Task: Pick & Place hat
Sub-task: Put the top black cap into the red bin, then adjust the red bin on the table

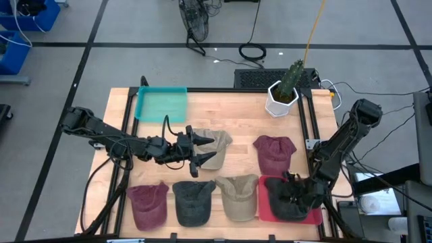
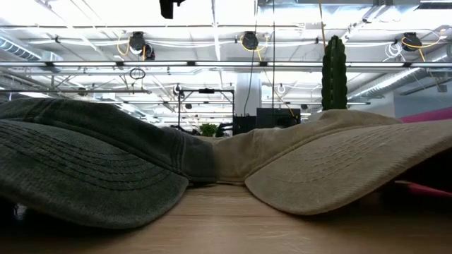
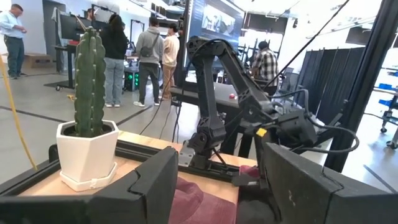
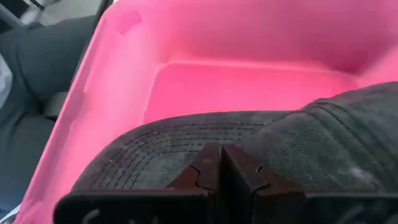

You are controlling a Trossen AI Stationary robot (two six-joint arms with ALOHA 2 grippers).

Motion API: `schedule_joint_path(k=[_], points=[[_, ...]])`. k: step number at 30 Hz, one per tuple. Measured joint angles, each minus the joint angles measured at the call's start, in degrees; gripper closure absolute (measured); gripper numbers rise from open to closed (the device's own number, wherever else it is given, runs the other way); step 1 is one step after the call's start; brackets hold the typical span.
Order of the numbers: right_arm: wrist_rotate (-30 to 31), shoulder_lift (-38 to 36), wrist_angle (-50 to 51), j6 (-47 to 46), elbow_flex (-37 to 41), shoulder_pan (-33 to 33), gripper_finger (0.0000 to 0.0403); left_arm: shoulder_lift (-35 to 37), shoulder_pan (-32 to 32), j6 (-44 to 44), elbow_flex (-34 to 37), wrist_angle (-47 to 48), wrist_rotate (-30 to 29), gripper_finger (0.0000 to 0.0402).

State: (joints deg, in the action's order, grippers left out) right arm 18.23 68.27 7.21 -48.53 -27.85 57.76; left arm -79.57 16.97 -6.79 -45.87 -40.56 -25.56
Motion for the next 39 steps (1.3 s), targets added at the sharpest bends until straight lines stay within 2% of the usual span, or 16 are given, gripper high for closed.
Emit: schedule_joint_path(k=[3,12,15,22,24,26,29,31,34,39], points=[[0.18,-0.07,-3.12,1.27,1.46,-0.14,0.0395,0.00,0.00,0.04,0.00,0.00,0.00,0.0163],[-0.22,-0.99,-2.83,1.59,1.44,-0.65,0.0395,0.00,-0.02,0.06,0.00,0.04,0.00,0.0163],[-0.79,-3.01,-1.26,1.99,0.10,-0.96,0.0395,0.00,0.00,0.02,0.00,0.04,0.00,0.0163],[-0.43,-8.98,0.00,9.31,-5.19,-2.24,0.0395,0.00,0.00,0.00,0.00,0.04,-0.02,0.0163],[1.90,-10.66,3.06,11.41,-7.03,-2.70,0.0395,0.00,-0.02,0.00,0.00,0.04,-0.02,0.0163],[7.16,-12.22,9.68,11.96,-8.82,-3.50,0.0395,0.00,-0.01,-0.01,0.00,0.04,-0.02,0.0163],[15.07,-13.79,20.74,10.05,-9.50,-5.61,0.0395,0.00,0.00,-0.02,0.00,0.04,-0.02,0.0163],[16.96,-14.25,26.63,7.91,-9.50,-7.75,0.0395,0.00,-0.01,-0.04,0.00,0.04,-0.02,0.0163],[15.85,-14.11,31.27,5.27,-8.94,-11.00,0.0395,0.00,0.00,0.02,0.00,0.04,-0.02,0.0163],[9.10,-14.12,27.77,5.70,-5.40,-14.26,0.0395,0.00,0.00,0.17,0.00,0.04,-0.02,0.0163]])
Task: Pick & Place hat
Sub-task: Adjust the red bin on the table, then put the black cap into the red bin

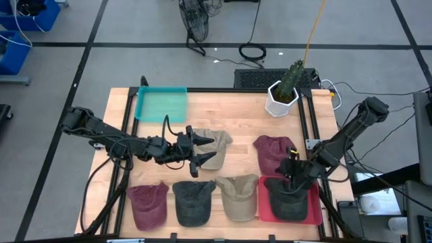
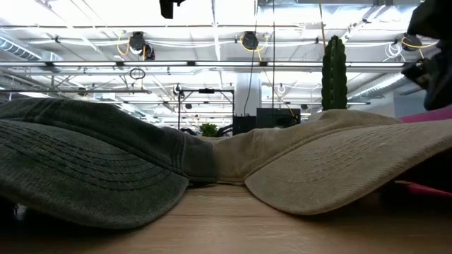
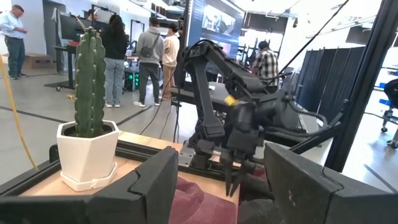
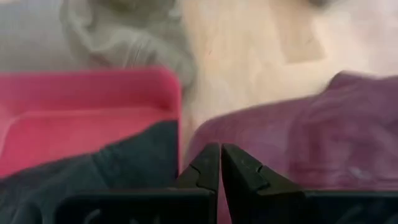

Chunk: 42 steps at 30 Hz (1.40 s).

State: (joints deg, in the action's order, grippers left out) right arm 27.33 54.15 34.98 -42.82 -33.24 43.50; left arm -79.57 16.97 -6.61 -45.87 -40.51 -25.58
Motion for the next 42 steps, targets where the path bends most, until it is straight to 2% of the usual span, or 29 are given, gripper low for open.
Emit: schedule_joint_path(k=[5,10,18,34,38,42], points=[[-3.61,0.00,-2.61,-0.82,3.86,-0.86,0.0395,0.00,0.00,-0.04,0.00,0.01,0.00,0.0163],[-4.02,-0.02,-3.51,-2.60,6.78,-0.84,0.0395,0.00,0.00,-0.07,0.00,0.02,-0.02,0.0163],[-11.89,-0.03,-11.01,-1.53,8.45,-0.65,0.0395,0.00,0.00,-0.04,0.00,0.06,-0.02,0.0163],[-11.02,-2.09,-13.41,0.97,8.45,-0.67,0.0395,0.00,0.00,-0.10,-0.03,1.69,-0.02,0.0163],[-10.37,-4.86,-19.68,5.66,8.45,-0.67,0.0395,0.00,0.41,0.10,-0.04,5.64,-0.04,0.0163],[-6.08,-7.89,-25.79,14.90,8.41,-0.75,0.0395,-0.02,1.37,0.35,-0.04,8.16,0.04,0.0163]])
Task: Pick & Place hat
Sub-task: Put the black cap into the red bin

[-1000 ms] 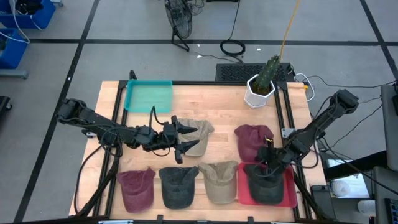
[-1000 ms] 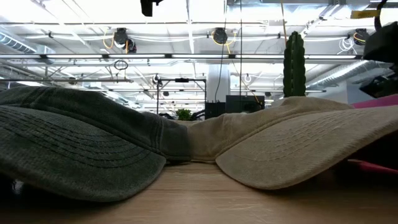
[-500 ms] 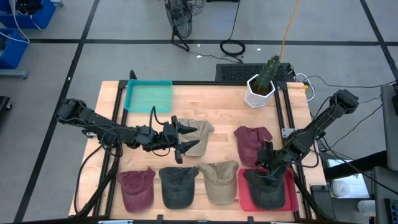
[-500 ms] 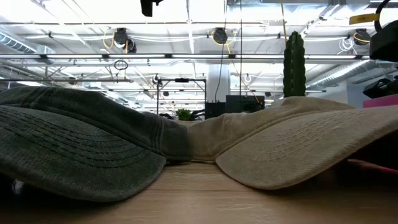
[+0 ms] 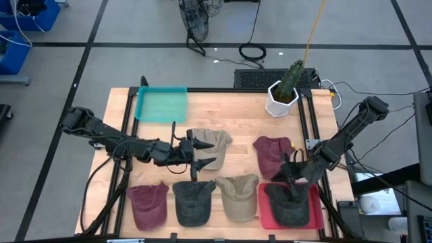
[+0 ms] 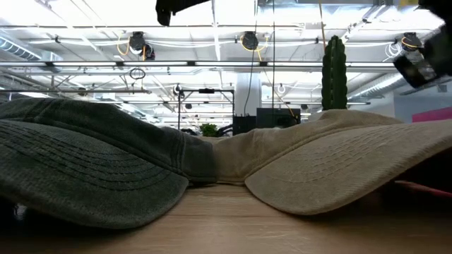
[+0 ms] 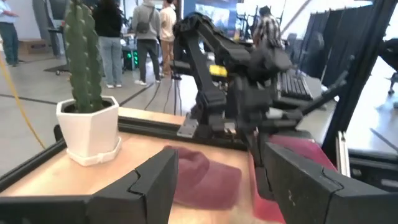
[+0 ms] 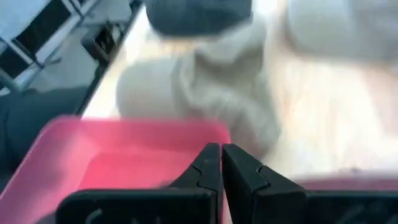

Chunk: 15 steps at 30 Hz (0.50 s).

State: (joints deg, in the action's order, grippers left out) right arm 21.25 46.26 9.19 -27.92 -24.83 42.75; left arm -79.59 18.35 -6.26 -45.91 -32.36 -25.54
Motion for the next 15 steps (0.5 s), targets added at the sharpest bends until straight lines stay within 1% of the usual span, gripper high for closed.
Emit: schedule_joint_path(k=[2,5,7,12,14,15], points=[[3.39,-1.36,-1.28,4.98,-0.01,-0.04,0.0395,0.00,0.95,0.07,0.00,0.66,0.17,0.0163],[8.11,-3.12,-1.42,10.47,-0.01,-0.05,0.0395,0.00,2.54,0.08,0.00,0.59,3.37,0.0163],[10.32,-4.17,-1.35,12.98,-0.01,-0.05,0.0395,0.00,3.84,-0.26,0.00,0.52,4.02,0.0163],[10.65,-6.31,-1.50,16.78,-0.01,-0.05,0.0395,-0.05,8.24,-9.64,-0.05,4.65,3.64,0.0163],[11.21,-6.68,-2.10,18.70,-0.01,-0.05,0.0395,-0.07,11.06,-10.02,-0.95,6.94,2.25,0.0163],[12.07,-6.69,-2.50,19.67,-0.02,-0.05,0.0395,-0.07,12.56,-9.45,-1.85,8.51,0.44,0.0163]])
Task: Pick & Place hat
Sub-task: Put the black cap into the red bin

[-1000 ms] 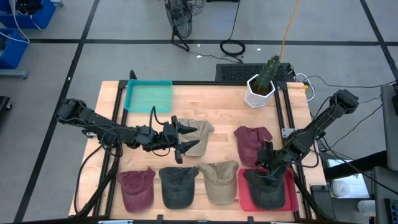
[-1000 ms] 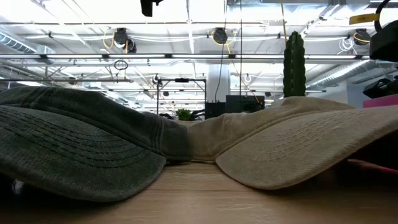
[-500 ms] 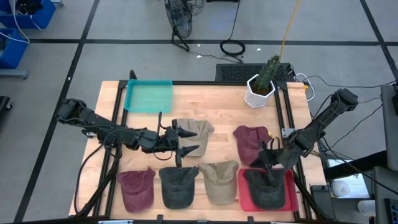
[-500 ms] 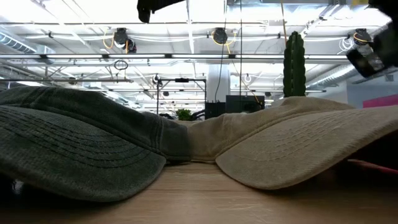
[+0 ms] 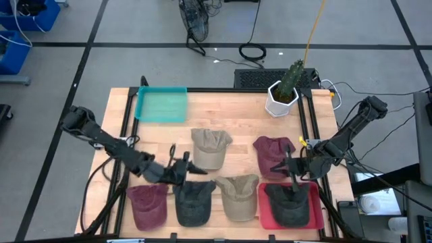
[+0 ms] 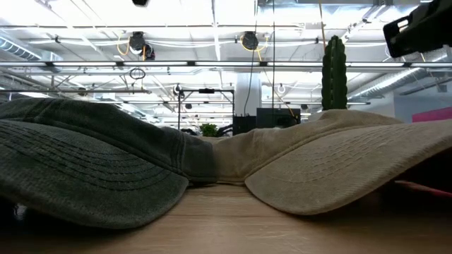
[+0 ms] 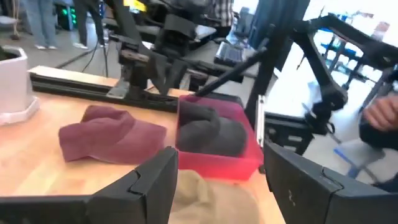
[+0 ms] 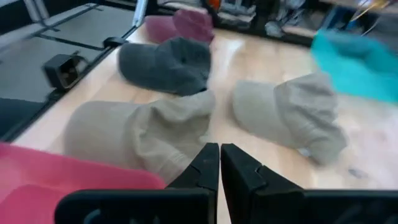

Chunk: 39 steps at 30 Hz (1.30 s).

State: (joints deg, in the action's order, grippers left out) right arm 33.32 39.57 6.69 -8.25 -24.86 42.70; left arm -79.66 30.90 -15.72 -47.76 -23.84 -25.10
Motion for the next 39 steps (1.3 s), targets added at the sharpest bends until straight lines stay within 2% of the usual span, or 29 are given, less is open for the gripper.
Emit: schedule_joint_path(k=[4,7,11,14,18,24,31,33,39], points=[[1.40,0.02,-1.46,3.54,-0.01,-0.04,0.0395,-1.39,4.66,0.27,-5.35,12.90,-9.49,0.0163],[1.43,0.04,-4.38,8.52,-0.01,-0.09,0.0395,-3.16,6.64,-1.10,-10.23,24.02,-13.43,0.0163],[1.37,0.20,-13.32,16.63,-0.01,-1.78,0.0395,-6.57,6.90,-3.99,-16.21,36.37,-13.36,0.0163],[1.26,0.24,-19.12,20.15,-0.03,-3.60,0.0394,-8.87,6.34,-4.31,-19.35,41.62,-10.38,0.0163],[0.75,1.17,-22.00,19.31,-0.04,-7.29,0.0384,-10.93,5.72,-6.93,-20.52,45.09,-5.24,0.0163],[-7.37,8.37,-25.38,7.83,-0.03,-14.62,0.0348,-12.63,4.68,-13.13,-20.49,49.67,2.67,0.0163],[-13.84,23.11,-44.33,5.30,-0.03,-18.94,0.0315,-12.74,6.47,-16.36,-20.47,50.37,2.58,0.0163],[-14.10,26.04,-48.17,3.42,-0.03,-19.44,0.0313,-12.88,7.67,-16.68,-20.49,50.43,2.15,0.0163],[-14.18,31.44,-49.30,-4.23,-0.03,-18.25,0.0312,-15.58,11.49,-18.28,-20.04,50.80,-1.49,0.0163]])
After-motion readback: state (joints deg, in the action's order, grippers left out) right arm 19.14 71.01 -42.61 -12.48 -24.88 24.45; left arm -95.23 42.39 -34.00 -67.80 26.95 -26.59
